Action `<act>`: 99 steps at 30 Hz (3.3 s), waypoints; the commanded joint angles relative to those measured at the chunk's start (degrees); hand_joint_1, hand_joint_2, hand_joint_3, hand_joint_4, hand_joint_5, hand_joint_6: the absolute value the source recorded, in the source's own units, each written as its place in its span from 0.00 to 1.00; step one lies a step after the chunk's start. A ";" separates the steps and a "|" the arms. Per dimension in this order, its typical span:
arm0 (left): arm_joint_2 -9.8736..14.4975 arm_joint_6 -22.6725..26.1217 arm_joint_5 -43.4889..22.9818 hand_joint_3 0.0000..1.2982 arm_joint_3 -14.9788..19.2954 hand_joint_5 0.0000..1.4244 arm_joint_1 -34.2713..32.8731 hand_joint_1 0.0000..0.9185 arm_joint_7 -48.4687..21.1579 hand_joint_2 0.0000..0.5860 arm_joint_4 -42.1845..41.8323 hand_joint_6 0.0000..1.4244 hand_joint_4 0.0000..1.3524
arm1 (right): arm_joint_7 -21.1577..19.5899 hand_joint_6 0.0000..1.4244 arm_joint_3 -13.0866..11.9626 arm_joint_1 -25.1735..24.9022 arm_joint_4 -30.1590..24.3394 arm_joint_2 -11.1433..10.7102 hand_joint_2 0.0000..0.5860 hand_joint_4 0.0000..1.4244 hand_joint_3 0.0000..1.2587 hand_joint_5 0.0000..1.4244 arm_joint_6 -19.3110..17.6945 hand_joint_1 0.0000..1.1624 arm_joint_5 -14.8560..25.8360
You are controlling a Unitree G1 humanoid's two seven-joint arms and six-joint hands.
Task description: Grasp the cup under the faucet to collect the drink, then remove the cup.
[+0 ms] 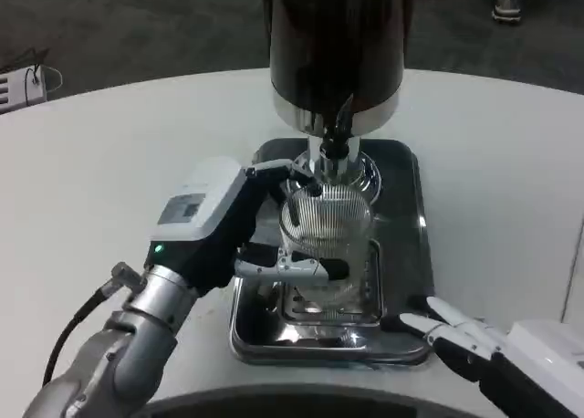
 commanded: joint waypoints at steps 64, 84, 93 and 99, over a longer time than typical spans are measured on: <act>2.52 2.76 -40.05 0.16 13.25 0.21 8.87 0.00 -35.62 0.10 -28.84 0.27 0.14 | -3.96 0.06 7.51 -4.40 -0.92 -4.54 0.78 0.01 0.15 0.08 10.19 0.42 -6.37; 0.39 9.83 -37.75 0.15 10.89 0.20 1.66 0.00 -43.27 0.10 -28.97 0.24 0.12 | -5.90 0.06 8.39 -2.32 -0.93 -3.20 0.78 0.01 0.15 0.08 7.89 0.42 -7.11; 1.45 10.64 -34.48 0.12 8.27 0.17 -0.25 0.00 -46.38 0.09 -28.89 0.21 0.09 | -5.70 0.06 7.22 -1.45 -0.93 -1.65 0.78 0.01 0.15 0.08 7.80 0.42 -6.37; 3.16 10.33 -31.35 0.11 6.36 0.16 -0.79 0.00 -48.18 0.09 -29.57 0.18 0.08 | -5.62 0.06 6.20 -1.27 -0.93 -1.15 0.78 0.01 0.14 0.08 8.20 0.42 -5.56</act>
